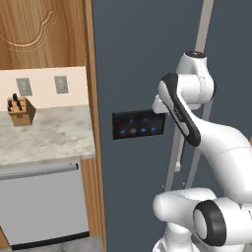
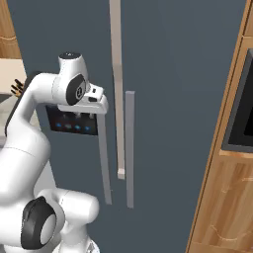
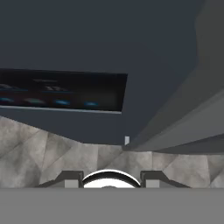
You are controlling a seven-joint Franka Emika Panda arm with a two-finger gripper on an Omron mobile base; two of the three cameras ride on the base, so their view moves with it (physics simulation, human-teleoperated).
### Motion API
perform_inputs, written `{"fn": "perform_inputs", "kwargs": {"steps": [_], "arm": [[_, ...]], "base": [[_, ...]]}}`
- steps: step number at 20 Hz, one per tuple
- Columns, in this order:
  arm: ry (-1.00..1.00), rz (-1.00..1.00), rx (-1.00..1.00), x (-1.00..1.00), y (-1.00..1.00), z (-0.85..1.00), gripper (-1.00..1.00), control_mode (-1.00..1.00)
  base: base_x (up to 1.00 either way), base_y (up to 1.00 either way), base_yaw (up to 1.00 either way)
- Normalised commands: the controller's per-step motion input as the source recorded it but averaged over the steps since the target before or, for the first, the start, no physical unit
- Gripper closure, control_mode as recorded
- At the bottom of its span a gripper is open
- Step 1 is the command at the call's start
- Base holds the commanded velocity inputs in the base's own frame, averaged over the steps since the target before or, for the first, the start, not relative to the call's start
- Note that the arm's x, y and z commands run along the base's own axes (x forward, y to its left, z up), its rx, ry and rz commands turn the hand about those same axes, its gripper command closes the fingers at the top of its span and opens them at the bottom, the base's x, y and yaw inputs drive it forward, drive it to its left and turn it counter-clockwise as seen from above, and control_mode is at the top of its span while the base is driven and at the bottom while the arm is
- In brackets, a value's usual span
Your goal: Retrieve a lemon from the fridge and place it on the cutting board with the fish.
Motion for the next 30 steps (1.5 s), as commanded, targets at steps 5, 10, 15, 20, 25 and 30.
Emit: {"fn": "perform_inputs", "kwargs": {"steps": [5,10,15,20,25,30], "arm": [[0.0,0.0,0.0,-0.01,0.0,0.0,-1.0,1.0],[0.0,0.0,0.0,0.0,0.0,0.0,-1.0,1.0],[0.0,0.0,0.0,0.0,0.0,0.0,-1.0,1.0],[0.0,0.0,0.0,0.0,0.0,0.0,-1.0,1.0],[0.0,0.0,0.0,0.0,0.0,0.0,-1.0,1.0],[0.0,0.0,0.0,0.0,0.0,0.0,-1.0,1.0]], "base": [[-0.3,-0.03,-0.01],[-0.45,-0.07,-0.05],[-0.31,-0.12,-0.04],[-0.35,-0.27,-0.02],[-0.1,-0.32,0.0],[-0.02,-0.38,0.0]]}}
